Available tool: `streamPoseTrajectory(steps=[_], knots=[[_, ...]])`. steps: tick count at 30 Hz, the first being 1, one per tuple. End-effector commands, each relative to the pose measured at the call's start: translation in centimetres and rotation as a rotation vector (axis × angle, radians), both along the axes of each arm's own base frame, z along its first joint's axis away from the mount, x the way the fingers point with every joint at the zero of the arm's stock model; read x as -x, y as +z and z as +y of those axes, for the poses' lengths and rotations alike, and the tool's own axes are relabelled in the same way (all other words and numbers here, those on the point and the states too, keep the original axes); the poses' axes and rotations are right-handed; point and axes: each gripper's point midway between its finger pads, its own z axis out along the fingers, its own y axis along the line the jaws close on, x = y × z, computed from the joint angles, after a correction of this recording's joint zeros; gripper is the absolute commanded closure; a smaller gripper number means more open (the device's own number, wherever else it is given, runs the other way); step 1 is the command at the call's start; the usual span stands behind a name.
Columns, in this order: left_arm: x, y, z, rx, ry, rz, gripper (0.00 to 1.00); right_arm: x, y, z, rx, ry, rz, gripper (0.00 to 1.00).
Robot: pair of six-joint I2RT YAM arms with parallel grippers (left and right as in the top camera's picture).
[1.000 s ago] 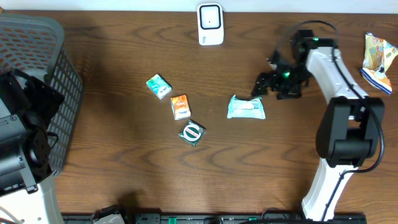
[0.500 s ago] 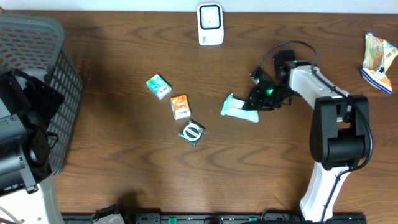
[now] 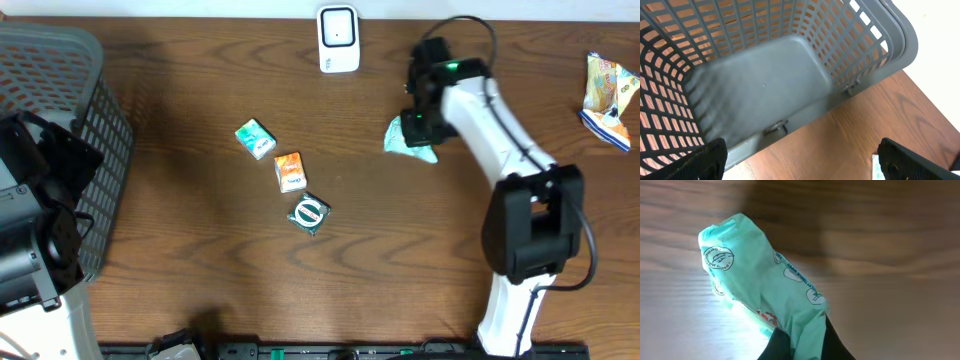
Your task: Scan the item barcode
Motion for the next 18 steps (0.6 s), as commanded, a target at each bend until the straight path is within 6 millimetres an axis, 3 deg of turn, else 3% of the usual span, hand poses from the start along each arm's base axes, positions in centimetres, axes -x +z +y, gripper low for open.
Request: streamPoseTrajectory(steps=[1, 5, 8, 11, 12, 15, 16, 18], knots=[[0.2, 0.0, 0.1, 0.002, 0.013, 0.0, 0.05, -0.5, 3.4, -2.5, 0.424, -0.098, -0.233, 0.99], [0.2, 0.0, 0.1, 0.002, 0.013, 0.0, 0.05, 1.1, 3.0, -1.3, 0.655, -0.079, -0.407, 0.99], [0.2, 0.0, 0.1, 0.002, 0.013, 0.0, 0.05, 2.4, 1.0, 1.2, 0.644, -0.01, -0.435, 0.99], [0.2, 0.0, 0.1, 0.002, 0.013, 0.0, 0.05, 4.2, -0.4, 5.0, 0.584, 0.087, -0.425, 0.94], [0.2, 0.0, 0.1, 0.002, 0.013, 0.0, 0.05, 4.7, -0.9, 6.4, 0.55, 0.114, -0.417, 0.83], [0.2, 0.0, 0.1, 0.002, 0.013, 0.0, 0.05, 5.9, -1.2, 9.7, 0.501, 0.19, -0.434, 0.22], [0.2, 0.0, 0.1, 0.002, 0.013, 0.0, 0.05, 6.2, -1.0, 11.1, 0.481, 0.212, -0.456, 0.12], [0.2, 0.0, 0.1, 0.002, 0.013, 0.0, 0.05, 6.4, -0.5, 12.7, 0.444, 0.228, -0.47, 0.07]])
